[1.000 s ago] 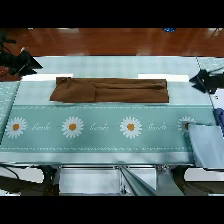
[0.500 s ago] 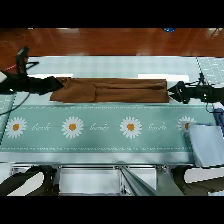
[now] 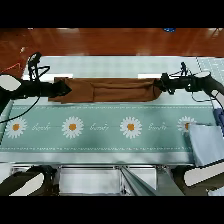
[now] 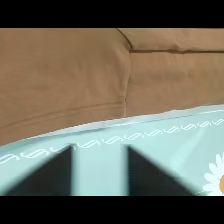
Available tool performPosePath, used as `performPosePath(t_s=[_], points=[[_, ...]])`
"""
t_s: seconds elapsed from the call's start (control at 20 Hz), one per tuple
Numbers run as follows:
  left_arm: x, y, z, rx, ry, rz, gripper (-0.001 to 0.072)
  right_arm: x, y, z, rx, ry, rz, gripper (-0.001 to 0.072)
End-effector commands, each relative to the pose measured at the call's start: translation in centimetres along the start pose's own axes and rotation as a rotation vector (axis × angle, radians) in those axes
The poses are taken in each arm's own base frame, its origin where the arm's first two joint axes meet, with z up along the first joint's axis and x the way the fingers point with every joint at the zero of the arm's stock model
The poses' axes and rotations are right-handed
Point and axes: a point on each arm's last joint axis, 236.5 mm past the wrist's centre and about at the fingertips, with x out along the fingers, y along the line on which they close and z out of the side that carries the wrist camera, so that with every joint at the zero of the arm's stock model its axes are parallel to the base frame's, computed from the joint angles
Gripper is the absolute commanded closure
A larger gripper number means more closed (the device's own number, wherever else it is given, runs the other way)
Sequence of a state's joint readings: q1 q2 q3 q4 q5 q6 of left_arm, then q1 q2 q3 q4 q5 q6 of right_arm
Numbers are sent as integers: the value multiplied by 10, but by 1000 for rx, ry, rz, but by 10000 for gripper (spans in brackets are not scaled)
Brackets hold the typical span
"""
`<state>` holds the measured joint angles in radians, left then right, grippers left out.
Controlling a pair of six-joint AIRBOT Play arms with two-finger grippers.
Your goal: Fold the shirts.
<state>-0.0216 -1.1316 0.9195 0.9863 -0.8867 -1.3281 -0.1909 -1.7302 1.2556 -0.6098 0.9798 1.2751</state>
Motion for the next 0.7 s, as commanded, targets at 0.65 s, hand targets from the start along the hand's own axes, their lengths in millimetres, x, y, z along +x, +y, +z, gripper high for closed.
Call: performPosePath(t_s=[0.65], points=[[133, -233, -63, 257, 273, -340, 690, -231, 80, -180, -362, -218, -233, 683]])
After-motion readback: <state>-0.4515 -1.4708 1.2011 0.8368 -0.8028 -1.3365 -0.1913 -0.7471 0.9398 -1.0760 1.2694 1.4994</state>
